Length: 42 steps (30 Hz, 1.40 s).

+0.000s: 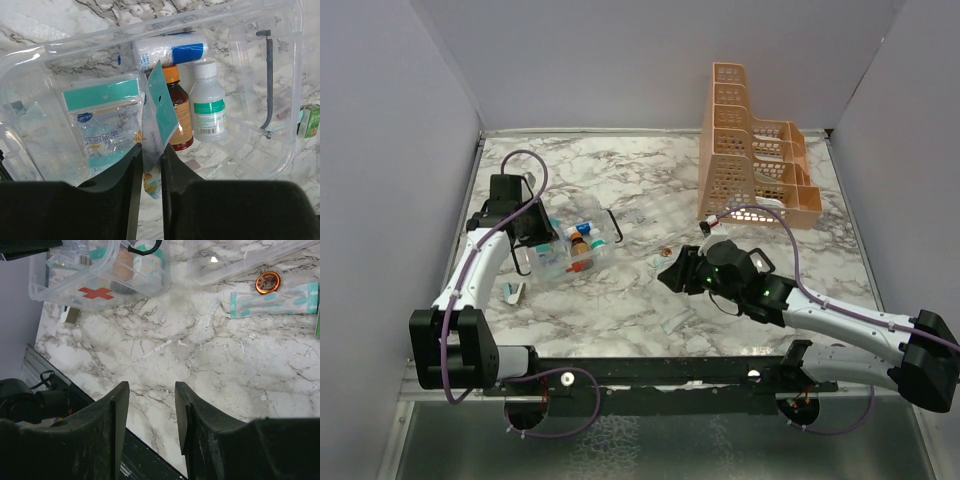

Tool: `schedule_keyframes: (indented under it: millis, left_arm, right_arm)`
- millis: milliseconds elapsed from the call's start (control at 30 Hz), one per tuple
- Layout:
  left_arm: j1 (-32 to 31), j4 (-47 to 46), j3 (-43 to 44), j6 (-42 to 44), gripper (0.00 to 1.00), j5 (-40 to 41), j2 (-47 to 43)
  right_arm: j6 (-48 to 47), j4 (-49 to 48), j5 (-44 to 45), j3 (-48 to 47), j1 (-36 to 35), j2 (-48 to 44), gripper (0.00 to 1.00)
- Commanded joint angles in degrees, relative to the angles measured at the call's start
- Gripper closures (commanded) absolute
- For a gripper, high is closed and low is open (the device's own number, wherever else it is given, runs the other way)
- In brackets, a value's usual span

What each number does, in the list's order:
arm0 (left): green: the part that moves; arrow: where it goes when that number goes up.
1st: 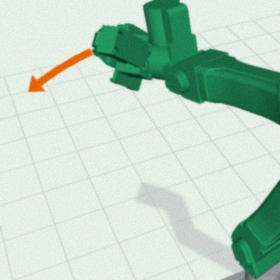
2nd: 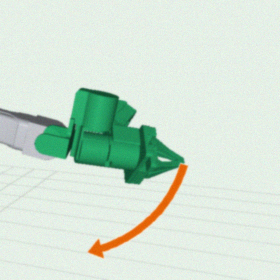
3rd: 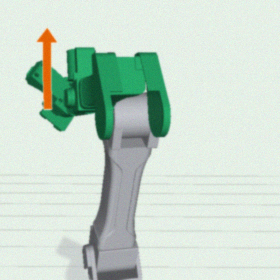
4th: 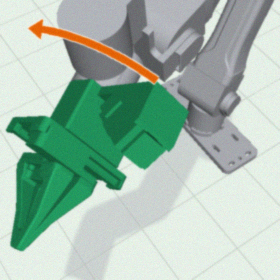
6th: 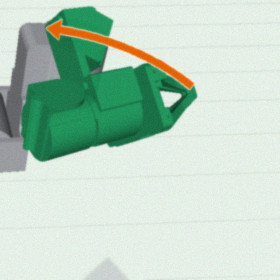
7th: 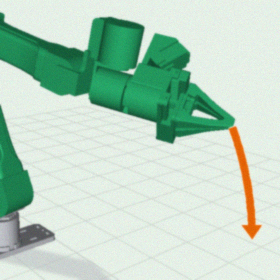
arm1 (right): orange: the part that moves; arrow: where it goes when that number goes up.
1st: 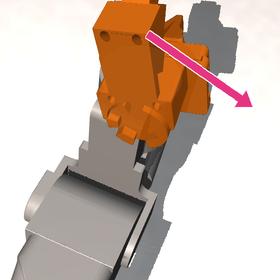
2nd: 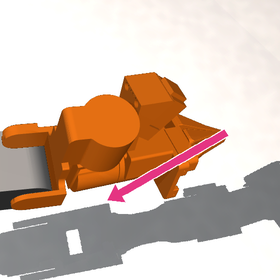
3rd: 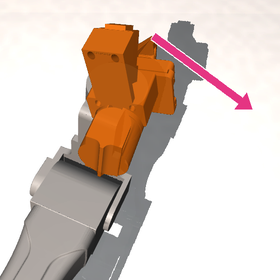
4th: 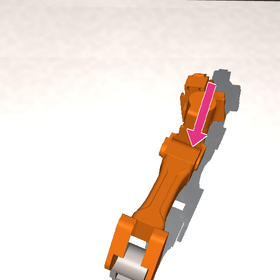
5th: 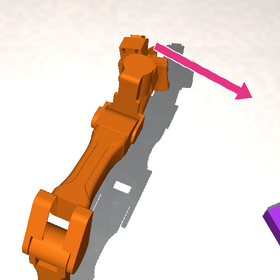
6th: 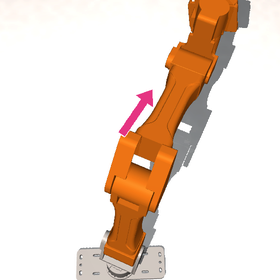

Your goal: Organize the medicine kit

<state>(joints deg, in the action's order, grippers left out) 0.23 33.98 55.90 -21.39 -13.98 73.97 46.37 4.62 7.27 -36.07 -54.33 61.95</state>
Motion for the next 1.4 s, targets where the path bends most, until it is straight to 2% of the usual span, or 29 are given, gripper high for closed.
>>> schedule_keyframes:
  millis: [0, 333, 767, 1133, 1367]
  left_arm:
    - [0.4, 0.7, 2.7, -0.7, 1.00, -2.6, 3.1]
    - [0.5, 4.7, 4.9, 1.3, 1.00, 0.4, 9.1]
    - [0.6, 8.9, 5.3, 3.1, 1.00, 5.7, 6.0]
    - [0.6, 8.4, 4.6, 2.8, 1.00, -0.3, 7.4]
    - [0.6, 8.0, 4.1, 1.9, 0.98, -0.3, 7.4]
  right_arm:
    - [1.4, -2.5, 0.4, 0.9, -0.2, 0.0, 0.59]
    - [1.6, -2.6, -0.4, -0.1, -0.2, 2.0, 0.59]
    - [1.4, -3.6, -2.5, -1.3, -0.2, 4.6, 0.59]
    - [2.2, -4.5, -2.7, -0.5, -0.2, 4.6, 0.59]
    - [2.3, -4.8, -3.0, -0.4, -0.2, 4.9, 0.59]
